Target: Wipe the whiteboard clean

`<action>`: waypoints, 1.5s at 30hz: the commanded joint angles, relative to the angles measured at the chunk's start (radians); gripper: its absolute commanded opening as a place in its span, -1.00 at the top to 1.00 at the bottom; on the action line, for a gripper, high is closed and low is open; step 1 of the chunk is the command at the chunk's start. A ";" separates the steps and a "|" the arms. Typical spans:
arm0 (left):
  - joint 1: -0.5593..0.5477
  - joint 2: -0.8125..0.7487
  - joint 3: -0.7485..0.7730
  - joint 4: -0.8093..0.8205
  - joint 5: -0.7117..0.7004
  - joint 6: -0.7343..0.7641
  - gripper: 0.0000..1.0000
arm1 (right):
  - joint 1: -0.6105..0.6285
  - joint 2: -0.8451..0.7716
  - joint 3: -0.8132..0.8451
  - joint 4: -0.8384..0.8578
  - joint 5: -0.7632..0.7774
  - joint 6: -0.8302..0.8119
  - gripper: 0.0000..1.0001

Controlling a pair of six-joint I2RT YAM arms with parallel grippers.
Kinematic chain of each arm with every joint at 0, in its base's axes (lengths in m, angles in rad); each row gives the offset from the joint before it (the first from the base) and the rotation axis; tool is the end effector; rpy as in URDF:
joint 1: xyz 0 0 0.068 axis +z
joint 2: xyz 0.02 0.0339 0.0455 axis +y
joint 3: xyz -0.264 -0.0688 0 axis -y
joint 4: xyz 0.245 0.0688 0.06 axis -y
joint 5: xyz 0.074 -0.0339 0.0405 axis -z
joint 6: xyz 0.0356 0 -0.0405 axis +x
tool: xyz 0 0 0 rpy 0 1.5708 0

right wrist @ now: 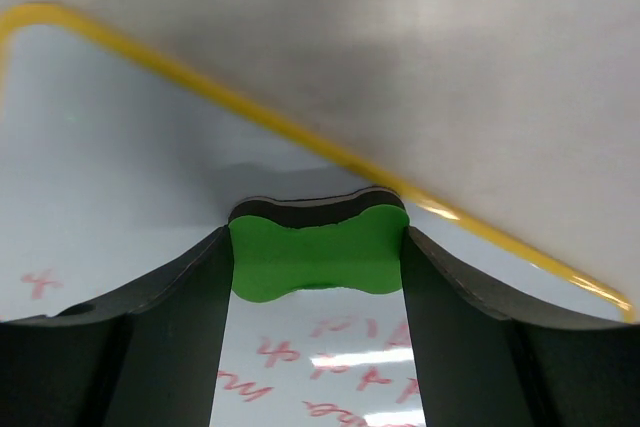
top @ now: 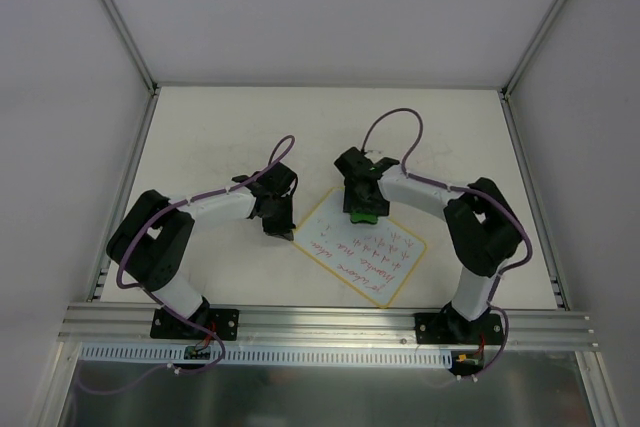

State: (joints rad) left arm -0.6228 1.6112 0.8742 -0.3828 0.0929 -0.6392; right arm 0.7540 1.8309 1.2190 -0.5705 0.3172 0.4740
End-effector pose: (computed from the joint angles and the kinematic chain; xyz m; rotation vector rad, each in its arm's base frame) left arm 0.2418 -0.1777 0.1586 0.0069 2.7917 -0.4826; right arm 0.2728 0.2409 0.1772 -0.2867 2.6305 -0.0461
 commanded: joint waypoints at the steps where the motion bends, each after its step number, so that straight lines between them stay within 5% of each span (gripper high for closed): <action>1: -0.008 0.010 -0.040 -0.057 -0.074 0.021 1.00 | -0.091 -0.100 -0.140 -0.129 0.036 0.023 0.36; 10: -0.008 0.012 -0.038 -0.057 -0.070 0.023 1.00 | -0.078 -0.216 -0.288 -0.026 -0.056 0.069 0.38; 20: -0.008 -0.011 -0.060 -0.057 -0.078 0.021 1.00 | 0.137 0.001 -0.049 -0.038 -0.076 0.163 0.39; 27: -0.008 -0.019 -0.070 -0.057 -0.081 0.023 1.00 | 0.052 -0.100 -0.200 -0.097 0.006 0.213 0.38; 36: -0.008 -0.027 -0.087 -0.056 -0.079 0.026 1.00 | -0.162 -0.435 -0.522 -0.095 0.002 0.204 0.38; 45: -0.008 -0.027 -0.076 -0.056 -0.068 0.023 1.00 | -0.046 -0.296 -0.405 -0.026 -0.081 0.132 0.38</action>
State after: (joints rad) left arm -0.6228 1.5696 0.8333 -0.3702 0.0715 -0.6388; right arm 0.6212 1.4372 0.7887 -0.6048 0.3084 0.6205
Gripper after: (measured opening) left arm 0.017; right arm 0.655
